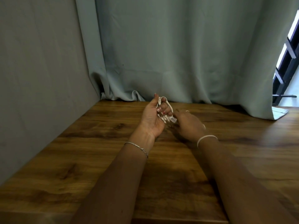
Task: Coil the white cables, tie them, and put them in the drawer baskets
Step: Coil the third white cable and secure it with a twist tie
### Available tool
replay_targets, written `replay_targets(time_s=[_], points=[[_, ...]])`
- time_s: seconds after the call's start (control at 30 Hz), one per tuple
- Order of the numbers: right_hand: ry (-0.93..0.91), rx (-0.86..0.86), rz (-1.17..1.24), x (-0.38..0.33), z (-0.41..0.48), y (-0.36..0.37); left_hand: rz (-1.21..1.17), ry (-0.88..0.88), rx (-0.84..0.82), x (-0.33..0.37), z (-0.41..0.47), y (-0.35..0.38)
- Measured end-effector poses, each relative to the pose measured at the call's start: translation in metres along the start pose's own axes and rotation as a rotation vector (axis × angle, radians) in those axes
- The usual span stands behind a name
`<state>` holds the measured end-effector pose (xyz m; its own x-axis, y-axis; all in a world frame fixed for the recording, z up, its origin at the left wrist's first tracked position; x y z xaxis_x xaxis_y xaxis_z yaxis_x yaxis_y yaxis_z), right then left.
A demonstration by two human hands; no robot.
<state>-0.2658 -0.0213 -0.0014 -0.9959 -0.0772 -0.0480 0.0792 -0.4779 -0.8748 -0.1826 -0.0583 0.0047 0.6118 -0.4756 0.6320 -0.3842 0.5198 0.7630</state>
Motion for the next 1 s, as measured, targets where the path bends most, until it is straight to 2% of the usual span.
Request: replay_targets(time_s=[0.07,0.13,0.37,0.6,0.7,0.8,0.9,1.0], points=[[-0.058,0.01,-0.169,-0.006,0.002,-0.002,-0.071,0.085,0.042,0.01,0.0,-0.004],[-0.087,0.015,-0.206,-0.01,0.003,-0.001,-0.137,0.144,0.066,0.02,0.0,-0.01],[-0.129,-0.003,-0.024,-0.024,0.003,-0.01,-0.148,0.196,0.109,0.031,-0.001,-0.021],[-0.149,-0.245,0.085,-0.037,-0.004,-0.007,-0.012,0.114,0.119,0.017,0.002,-0.017],[-0.144,-0.278,0.235,-0.043,-0.008,-0.01,0.163,0.156,0.213,0.02,0.007,-0.026],[-0.075,-0.292,0.391,-0.039,-0.012,-0.013,0.503,0.201,0.292,0.022,0.011,-0.033],[0.028,-0.279,0.515,-0.025,-0.016,-0.018,0.935,0.184,0.291,0.014,0.013,-0.036],[0.089,-0.22,0.471,-0.008,-0.016,-0.024,1.074,0.176,0.234,0.008,0.011,-0.032]])
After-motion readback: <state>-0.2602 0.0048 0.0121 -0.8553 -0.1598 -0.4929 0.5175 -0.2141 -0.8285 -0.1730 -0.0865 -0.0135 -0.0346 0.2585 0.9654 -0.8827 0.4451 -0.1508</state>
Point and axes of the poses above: each hand's wrist, its own z-axis towards the middle knuckle, its own y-axis out of the palm, x = y × z, the point moved 8 cm from there along z, towards the middle knuckle, and after that the axes turned 5 degrees about -y, right-handed, at the moved point
